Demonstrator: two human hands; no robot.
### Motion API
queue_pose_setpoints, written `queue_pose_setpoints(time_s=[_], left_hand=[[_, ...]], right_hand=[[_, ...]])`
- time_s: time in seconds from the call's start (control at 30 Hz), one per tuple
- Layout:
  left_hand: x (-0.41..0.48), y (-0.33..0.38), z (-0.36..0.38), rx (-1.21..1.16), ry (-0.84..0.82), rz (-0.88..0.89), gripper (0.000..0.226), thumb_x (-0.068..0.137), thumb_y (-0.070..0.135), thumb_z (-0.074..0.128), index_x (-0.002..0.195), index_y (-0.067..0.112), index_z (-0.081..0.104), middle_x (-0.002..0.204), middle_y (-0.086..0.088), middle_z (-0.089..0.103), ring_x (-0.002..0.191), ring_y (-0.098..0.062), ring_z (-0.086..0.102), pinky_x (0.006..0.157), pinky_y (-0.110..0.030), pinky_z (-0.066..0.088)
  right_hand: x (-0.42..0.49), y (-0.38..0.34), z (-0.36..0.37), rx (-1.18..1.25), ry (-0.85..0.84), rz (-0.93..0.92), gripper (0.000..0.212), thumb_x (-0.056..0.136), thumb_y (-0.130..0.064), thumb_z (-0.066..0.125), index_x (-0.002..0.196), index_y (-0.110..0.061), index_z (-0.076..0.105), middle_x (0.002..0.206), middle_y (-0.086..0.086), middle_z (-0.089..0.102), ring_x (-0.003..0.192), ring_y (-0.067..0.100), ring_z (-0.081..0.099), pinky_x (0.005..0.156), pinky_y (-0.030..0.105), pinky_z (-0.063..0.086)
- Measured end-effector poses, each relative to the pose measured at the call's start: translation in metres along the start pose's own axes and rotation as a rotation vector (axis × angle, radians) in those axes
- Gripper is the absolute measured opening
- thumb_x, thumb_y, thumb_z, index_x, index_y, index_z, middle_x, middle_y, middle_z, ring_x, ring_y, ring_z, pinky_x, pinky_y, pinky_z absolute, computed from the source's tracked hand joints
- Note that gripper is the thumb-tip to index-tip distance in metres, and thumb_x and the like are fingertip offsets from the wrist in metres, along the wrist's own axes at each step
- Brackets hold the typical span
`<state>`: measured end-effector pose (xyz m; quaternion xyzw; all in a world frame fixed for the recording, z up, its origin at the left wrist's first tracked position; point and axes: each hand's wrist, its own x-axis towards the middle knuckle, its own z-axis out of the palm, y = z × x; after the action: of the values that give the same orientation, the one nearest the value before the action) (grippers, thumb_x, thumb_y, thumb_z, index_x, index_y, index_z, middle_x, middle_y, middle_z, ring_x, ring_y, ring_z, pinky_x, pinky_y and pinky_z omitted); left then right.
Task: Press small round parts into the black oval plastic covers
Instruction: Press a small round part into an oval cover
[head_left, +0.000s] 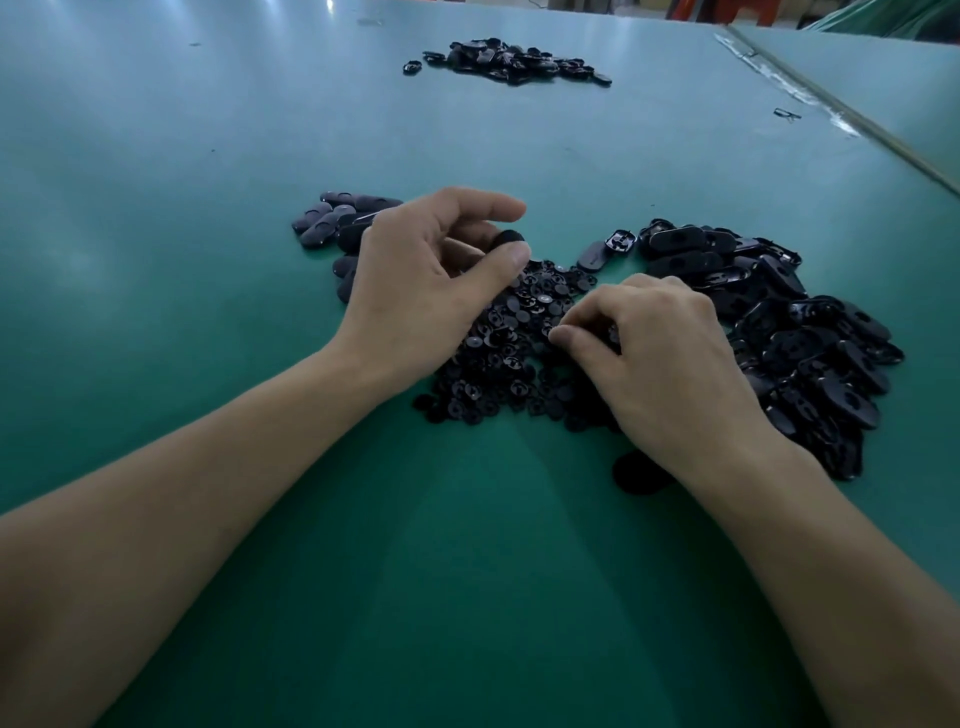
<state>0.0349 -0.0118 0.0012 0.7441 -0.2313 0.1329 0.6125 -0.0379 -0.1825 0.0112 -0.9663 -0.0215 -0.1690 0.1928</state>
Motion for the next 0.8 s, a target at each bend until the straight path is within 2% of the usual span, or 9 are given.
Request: queue_pose_setpoints(time_s=[0.1,0.2,0.33,0.43,0.53,0.6,0.7,0.8], left_hand=[[0.0006,-0.0007,-0.0010,-0.019,0.012,0.002,0.017,0.084,0.019,0.077,0.092,0.032,0.071,0.075,0.015,0.071,0.064,-0.003,0.064,0.067,-0.021,0.053],[0.0005,-0.0002,-0.0020,-0.012,0.033,0.019,0.016,0.082,0.019,0.080,0.087,0.030,0.069,0.077,0.014,0.073,0.070,-0.004,0.068,0.067,-0.023,0.055],[0.0001,0.0017,-0.0019,-0.044,0.046,0.000,0.018,0.082,0.017,0.081,0.088,0.028,0.068,0.076,0.013,0.073,0.071,-0.006,0.070,0.069,-0.022,0.055],[-0.0004,0.0028,-0.0021,-0.096,0.021,-0.039,0.020,0.083,0.015,0.079,0.096,0.027,0.068,0.075,0.009,0.073,0.069,-0.013,0.073,0.068,-0.022,0.056],[0.0000,0.0031,-0.0014,-0.115,0.014,-0.051,0.019,0.084,0.016,0.076,0.099,0.026,0.070,0.081,0.003,0.074,0.071,-0.015,0.075,0.070,-0.022,0.056],[0.0002,0.0024,-0.0011,-0.125,0.010,-0.056,0.016,0.083,0.015,0.076,0.096,0.024,0.072,0.084,0.002,0.075,0.074,-0.017,0.076,0.072,-0.025,0.057],[-0.0002,0.0014,-0.0016,-0.123,0.004,-0.054,0.014,0.082,0.015,0.077,0.091,0.024,0.072,0.082,0.001,0.076,0.078,-0.022,0.076,0.073,-0.034,0.061],[-0.0012,0.0032,-0.0026,-0.123,-0.020,-0.046,0.019,0.082,0.014,0.078,0.096,0.022,0.069,0.079,0.001,0.077,0.076,-0.019,0.076,0.071,-0.031,0.061]], right_hand=[[0.0000,-0.0008,0.0008,0.014,0.016,-0.011,0.019,0.095,-0.037,0.064,0.095,-0.020,0.074,0.092,-0.001,0.062,0.096,0.019,0.049,0.082,0.025,0.034],[0.0009,-0.0028,0.0001,0.094,0.103,-0.029,0.019,0.096,-0.033,0.063,0.090,-0.017,0.070,0.087,-0.004,0.058,0.089,0.017,0.052,0.078,0.024,0.035],[0.0016,-0.0036,0.0005,0.231,0.173,-0.033,0.020,0.099,-0.028,0.061,0.086,-0.014,0.064,0.071,-0.005,0.061,0.062,0.012,0.053,0.064,0.030,0.043],[0.0016,-0.0039,0.0003,0.262,0.197,-0.028,0.010,0.098,-0.023,0.063,0.099,-0.016,0.069,0.072,-0.007,0.066,0.058,0.003,0.053,0.061,0.013,0.041],[0.0015,-0.0054,-0.0007,0.269,0.226,-0.060,0.016,0.095,-0.015,0.066,0.109,-0.012,0.073,0.084,-0.006,0.071,0.069,0.003,0.058,0.072,0.000,0.038],[0.0010,-0.0063,-0.0006,0.289,0.247,-0.084,0.015,0.094,-0.013,0.066,0.106,-0.011,0.074,0.084,-0.007,0.070,0.078,0.001,0.060,0.073,0.001,0.040],[0.0003,-0.0060,0.0001,0.341,0.269,-0.063,0.007,0.095,-0.014,0.065,0.099,-0.015,0.071,0.078,-0.010,0.069,0.070,0.001,0.061,0.066,0.007,0.042],[0.0003,-0.0072,-0.0006,0.394,0.281,-0.047,0.004,0.095,-0.015,0.065,0.096,-0.018,0.068,0.079,-0.011,0.069,0.075,0.006,0.064,0.066,0.017,0.048]])
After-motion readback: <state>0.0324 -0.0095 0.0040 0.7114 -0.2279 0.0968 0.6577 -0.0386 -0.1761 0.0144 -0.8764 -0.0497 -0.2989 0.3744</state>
